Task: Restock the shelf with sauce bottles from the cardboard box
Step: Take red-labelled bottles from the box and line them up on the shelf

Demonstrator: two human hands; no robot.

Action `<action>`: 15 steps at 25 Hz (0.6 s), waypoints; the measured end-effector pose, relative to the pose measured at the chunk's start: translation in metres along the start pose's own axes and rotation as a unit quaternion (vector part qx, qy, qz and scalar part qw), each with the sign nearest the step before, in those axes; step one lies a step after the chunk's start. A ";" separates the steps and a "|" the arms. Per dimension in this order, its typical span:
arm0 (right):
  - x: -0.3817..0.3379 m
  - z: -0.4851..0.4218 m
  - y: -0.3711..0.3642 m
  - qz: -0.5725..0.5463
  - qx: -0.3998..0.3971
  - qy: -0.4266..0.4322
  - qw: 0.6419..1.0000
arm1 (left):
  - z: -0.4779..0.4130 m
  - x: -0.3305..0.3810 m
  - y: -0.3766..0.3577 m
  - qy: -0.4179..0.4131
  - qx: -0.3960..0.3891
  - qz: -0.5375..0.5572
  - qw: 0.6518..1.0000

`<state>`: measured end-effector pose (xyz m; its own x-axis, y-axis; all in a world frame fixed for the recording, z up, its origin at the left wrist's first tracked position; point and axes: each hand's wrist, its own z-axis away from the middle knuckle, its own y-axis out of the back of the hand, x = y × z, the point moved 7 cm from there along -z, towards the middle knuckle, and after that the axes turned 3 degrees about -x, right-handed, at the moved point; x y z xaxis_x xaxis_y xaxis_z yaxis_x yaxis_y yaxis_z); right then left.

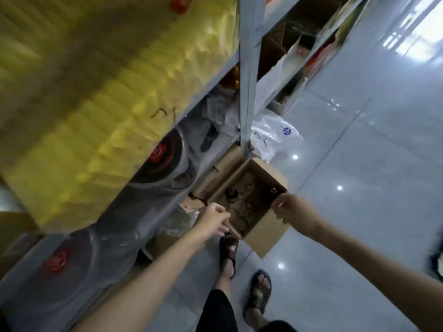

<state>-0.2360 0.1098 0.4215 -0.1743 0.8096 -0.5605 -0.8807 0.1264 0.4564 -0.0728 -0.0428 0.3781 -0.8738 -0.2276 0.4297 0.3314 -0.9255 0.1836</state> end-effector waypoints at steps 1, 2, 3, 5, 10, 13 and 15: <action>0.019 -0.031 -0.016 0.018 -0.009 -0.002 1.000 | -0.042 -0.017 -0.004 0.032 0.009 0.011 0.999; 0.036 -0.061 -0.032 0.043 -0.022 -0.003 0.999 | -0.080 -0.034 -0.008 0.060 0.022 0.024 0.998; 0.055 -0.097 -0.052 0.068 -0.033 0.001 0.997 | -0.124 -0.055 -0.013 0.085 0.033 0.031 0.995; 0.091 -0.171 -0.094 0.112 -0.054 -0.012 0.992 | -0.200 -0.094 -0.025 0.119 0.045 0.036 0.991; 0.122 -0.329 -0.176 0.161 -0.020 -0.019 0.987 | -0.345 -0.194 -0.034 0.175 0.106 0.060 0.977; 0.124 -0.397 -0.226 0.154 -0.011 -0.030 0.988 | -0.392 -0.226 -0.030 0.131 0.144 -0.033 0.980; 0.126 -0.422 -0.252 0.163 -0.004 -0.034 0.986 | -0.393 -0.224 -0.031 0.089 0.153 -0.034 0.984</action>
<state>-0.2217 -0.0614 -0.0556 -0.4194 0.8432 -0.3364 -0.7865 -0.1524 0.5985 -0.0268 -0.0819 -0.0710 -0.9370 -0.2431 0.2509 0.3380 -0.8123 0.4753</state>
